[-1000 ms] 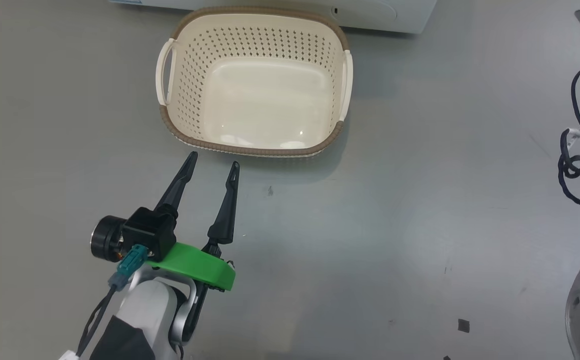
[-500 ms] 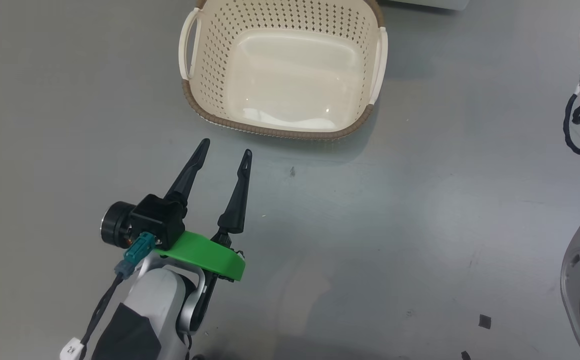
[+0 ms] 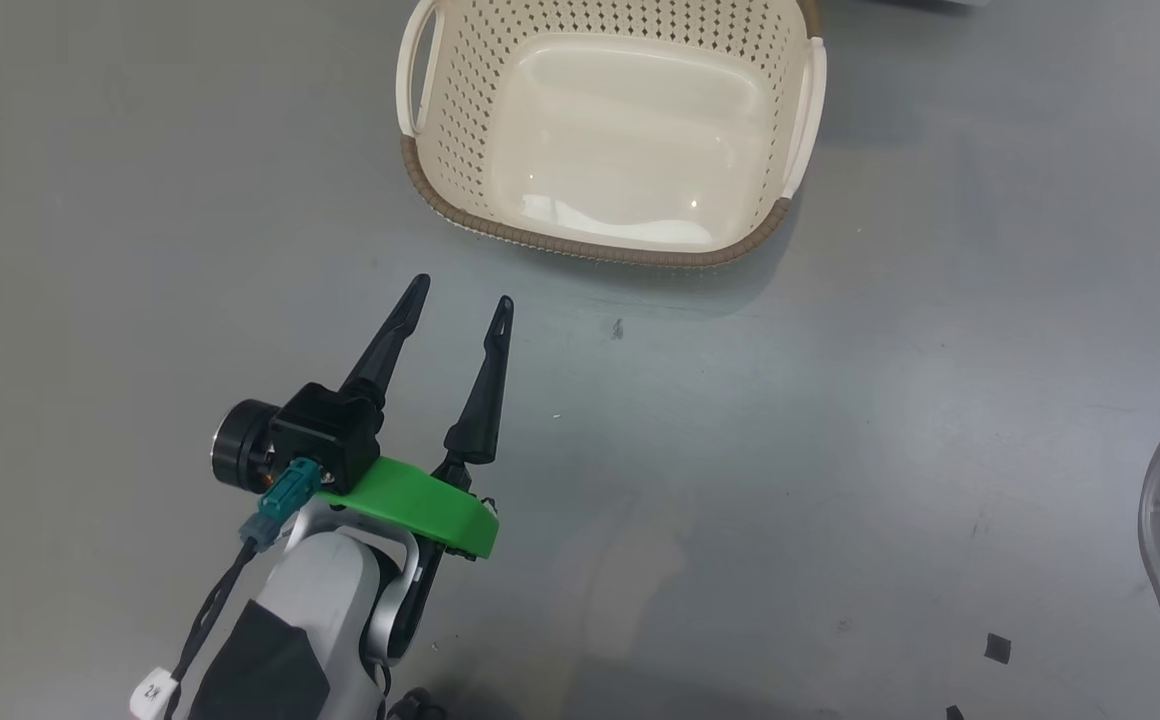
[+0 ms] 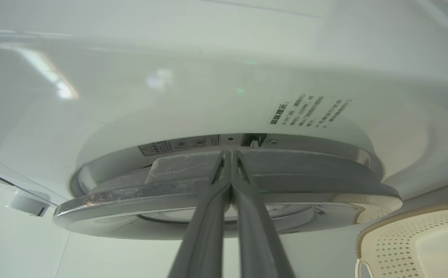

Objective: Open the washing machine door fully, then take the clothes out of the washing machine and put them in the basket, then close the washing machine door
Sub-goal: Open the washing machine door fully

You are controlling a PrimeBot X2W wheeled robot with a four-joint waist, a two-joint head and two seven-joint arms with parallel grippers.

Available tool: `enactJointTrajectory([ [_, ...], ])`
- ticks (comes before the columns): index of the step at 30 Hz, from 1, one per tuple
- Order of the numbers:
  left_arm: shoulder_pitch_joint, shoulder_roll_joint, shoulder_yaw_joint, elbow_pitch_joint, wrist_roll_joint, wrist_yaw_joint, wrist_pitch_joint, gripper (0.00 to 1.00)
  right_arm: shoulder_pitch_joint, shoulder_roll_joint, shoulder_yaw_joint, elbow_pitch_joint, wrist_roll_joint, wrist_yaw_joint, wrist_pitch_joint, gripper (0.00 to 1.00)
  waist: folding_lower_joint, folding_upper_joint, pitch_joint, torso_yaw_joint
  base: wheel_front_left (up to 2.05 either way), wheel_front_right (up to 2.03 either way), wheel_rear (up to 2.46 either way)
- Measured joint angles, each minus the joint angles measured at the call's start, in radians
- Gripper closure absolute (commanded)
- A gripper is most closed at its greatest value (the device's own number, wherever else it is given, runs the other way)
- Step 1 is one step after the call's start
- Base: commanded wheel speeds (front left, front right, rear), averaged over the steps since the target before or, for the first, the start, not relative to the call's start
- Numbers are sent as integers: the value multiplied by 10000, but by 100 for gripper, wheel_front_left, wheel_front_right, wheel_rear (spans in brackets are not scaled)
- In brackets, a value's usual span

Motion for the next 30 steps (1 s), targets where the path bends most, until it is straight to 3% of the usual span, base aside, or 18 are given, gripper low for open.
enactJointTrajectory([
  [7,-1,-8,-81,35,-58,42,0,0,-666,8,-199,349,550,-33,226,100,0,0,53,89,0,0,0],
  [30,-11,-29,-305,69,-391,146,0,0,-1890,-117,-311,2094,750,-115,606,100,0,0,299,449,0,0,0],
])
